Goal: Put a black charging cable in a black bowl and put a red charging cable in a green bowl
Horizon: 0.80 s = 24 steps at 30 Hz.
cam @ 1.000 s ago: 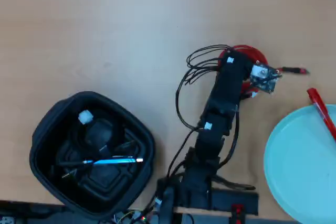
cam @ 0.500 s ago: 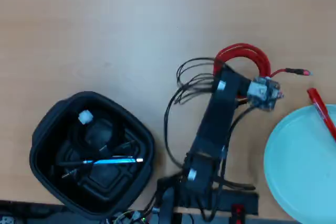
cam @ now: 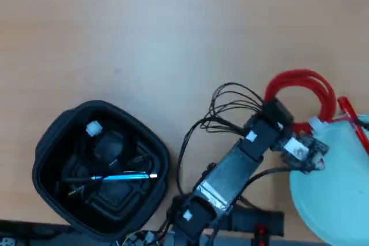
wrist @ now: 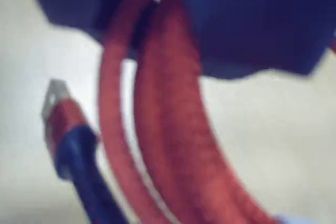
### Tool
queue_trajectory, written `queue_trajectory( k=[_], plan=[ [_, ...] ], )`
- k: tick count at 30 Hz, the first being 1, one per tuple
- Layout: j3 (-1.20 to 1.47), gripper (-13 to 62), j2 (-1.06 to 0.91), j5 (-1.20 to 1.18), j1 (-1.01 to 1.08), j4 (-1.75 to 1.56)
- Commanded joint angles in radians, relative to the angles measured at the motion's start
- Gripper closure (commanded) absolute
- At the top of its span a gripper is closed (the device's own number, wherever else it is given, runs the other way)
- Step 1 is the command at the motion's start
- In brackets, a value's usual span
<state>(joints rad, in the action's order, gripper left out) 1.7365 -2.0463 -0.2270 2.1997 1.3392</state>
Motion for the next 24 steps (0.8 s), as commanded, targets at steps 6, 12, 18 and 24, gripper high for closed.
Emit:
queue_trajectory(
  k=[6,12,18,24],
  plan=[
    [-0.023,56.0,-0.046,0.026,0.264,-0.126],
    [0.081,56.0,-0.037,0.028,0.497,-0.296],
    [0.089,56.0,0.199,0.029,0.588,-0.552],
    [0.150,55.7,0.299,0.028,0.664,-0.592]
  ],
)
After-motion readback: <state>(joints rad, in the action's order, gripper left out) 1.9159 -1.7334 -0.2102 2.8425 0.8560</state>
